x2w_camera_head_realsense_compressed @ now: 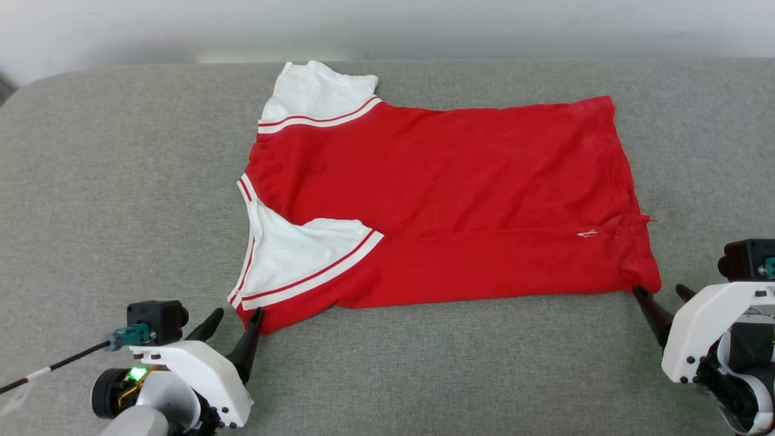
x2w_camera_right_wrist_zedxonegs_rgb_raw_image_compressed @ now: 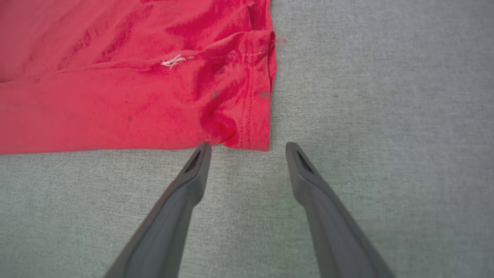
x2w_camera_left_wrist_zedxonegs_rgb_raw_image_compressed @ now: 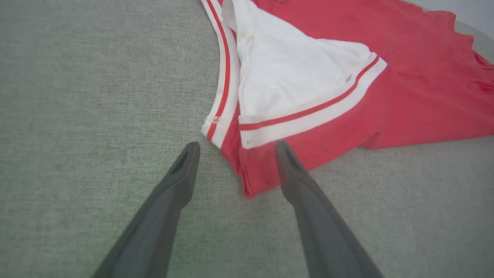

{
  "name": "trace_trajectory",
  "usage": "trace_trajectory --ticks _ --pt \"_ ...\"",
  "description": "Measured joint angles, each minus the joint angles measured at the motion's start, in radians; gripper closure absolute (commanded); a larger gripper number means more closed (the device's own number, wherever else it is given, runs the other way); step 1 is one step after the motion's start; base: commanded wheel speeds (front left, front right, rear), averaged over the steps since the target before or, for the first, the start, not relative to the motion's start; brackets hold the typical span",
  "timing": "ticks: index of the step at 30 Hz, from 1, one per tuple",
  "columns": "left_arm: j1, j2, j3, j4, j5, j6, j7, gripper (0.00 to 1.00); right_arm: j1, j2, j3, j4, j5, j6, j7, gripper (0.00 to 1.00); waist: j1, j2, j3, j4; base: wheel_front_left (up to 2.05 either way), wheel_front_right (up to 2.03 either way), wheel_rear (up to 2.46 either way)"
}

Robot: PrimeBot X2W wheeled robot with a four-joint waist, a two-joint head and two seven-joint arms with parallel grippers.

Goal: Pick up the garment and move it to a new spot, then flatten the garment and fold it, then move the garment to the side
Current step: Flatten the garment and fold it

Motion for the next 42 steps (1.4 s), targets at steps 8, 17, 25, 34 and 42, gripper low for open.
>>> trace_trajectory --ticks 8,17,25,34,42 --pt "0.004 0.025 -0.009 -0.014 -0.005 0.055 0.077 0.0 0.009 0.043 -0.016 -0.087 -0.027 0.0 0.015 0.0 0.0 0.0 0.042 -0.025 0.0 0.0 0.0" --pt "-0.031 0.02 -0.047 0.04 0.002 0.024 0.118 1.0 0.009 0.038 0.0 -0.122 -0.041 0.0 0.022 0.0 -0.0001 0.0 0.07 -0.037 0.0 0.0 0.0" --pt "-0.037 0.002 -0.055 0.027 0.014 0.008 0.077 1.0 -0.007 0.017 -0.014 -0.093 -0.085 0.0 0.085 0.0 0.0 0.0 0.034 -0.01 0.0 0.0 0.0" --pt "-0.036 0.043 -0.046 -0.148 0.049 0.049 0.068 1.0 -0.076 0.023 -0.014 0.022 -0.134 0.0 0.127 0.0 0.0 0.0 0.028 0.03 0.0 0.0 0.0" --pt "-0.04 0.057 -0.062 -0.22 0.081 0.069 0.095 1.0 -0.123 0.021 -0.005 0.114 -0.161 0.0 0.121 0.0 0.0 0.0 0.074 0.058 0.0 0.0 0.0"
